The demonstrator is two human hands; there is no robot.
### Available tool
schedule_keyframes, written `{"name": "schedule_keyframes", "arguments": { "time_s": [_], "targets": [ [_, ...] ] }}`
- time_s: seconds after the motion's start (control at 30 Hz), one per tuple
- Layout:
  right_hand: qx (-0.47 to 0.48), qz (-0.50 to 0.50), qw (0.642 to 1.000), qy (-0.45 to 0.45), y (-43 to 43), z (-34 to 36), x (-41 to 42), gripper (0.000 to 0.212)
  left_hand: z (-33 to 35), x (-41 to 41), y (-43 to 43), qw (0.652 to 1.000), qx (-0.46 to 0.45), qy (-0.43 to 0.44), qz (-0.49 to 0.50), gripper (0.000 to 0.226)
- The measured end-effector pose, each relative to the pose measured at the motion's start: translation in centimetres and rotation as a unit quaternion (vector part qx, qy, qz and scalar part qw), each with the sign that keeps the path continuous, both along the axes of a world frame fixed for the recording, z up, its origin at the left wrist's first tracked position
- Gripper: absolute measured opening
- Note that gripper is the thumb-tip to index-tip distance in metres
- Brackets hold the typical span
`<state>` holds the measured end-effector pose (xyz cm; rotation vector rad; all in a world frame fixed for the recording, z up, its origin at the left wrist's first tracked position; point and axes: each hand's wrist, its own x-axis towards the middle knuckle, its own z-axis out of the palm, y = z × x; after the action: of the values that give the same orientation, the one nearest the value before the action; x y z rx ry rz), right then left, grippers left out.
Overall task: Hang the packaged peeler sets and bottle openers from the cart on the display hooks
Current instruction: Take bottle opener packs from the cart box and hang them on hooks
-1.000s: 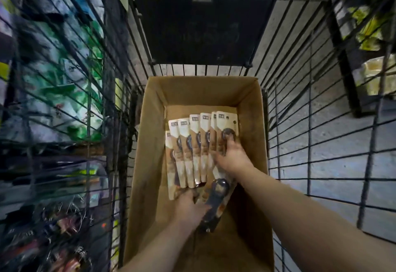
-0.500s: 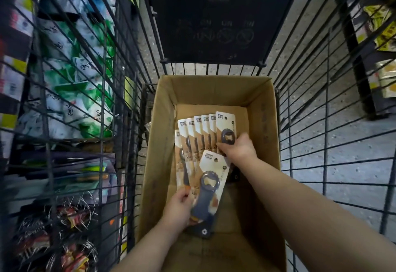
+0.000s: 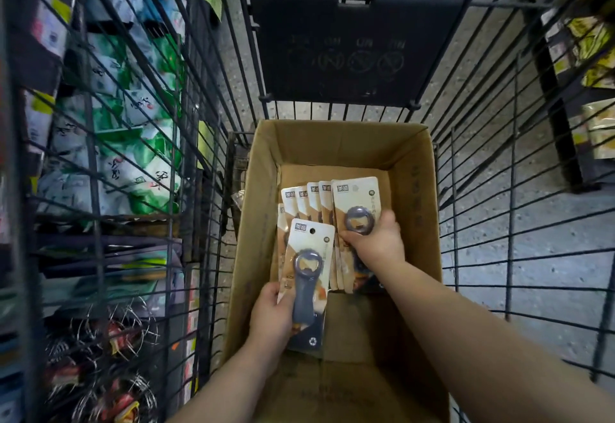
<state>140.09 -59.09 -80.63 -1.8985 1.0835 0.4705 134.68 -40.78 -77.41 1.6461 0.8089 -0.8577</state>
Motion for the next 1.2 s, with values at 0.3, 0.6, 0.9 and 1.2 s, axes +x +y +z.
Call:
{"name": "schedule_keyframes", "arguments": {
  "time_s": [0.3, 0.6, 0.9, 1.2],
  "targets": [
    [0.044, -0.019, 0.995, -0.086, 0.4, 6.7, -2.0, 0.046, 4.2, 1.1, 0.6, 0.997, 0.029, -0.071, -0.009, 0.004],
    [0.07, 0.057, 0.983, -0.157, -1.9, 15.9, -3.0, 0.044, 11.2, -0.1, -1.3, 0.986, 0.02, -0.154, 0.065, 0.007],
    [0.133, 0.172, 0.95, -0.226, -3.9, 27.6, -4.9, 0.041, 22.9, -4.6, -3.4, 0.949, 0.033, -0.221, 0.224, 0.014],
    [0.196, 0.301, 0.892, -0.275, 1.5, 37.9, -7.3, 0.041, 34.5, -11.4, -0.2, 0.887, 0.098, -0.298, 0.34, 0.008]
  ]
}}
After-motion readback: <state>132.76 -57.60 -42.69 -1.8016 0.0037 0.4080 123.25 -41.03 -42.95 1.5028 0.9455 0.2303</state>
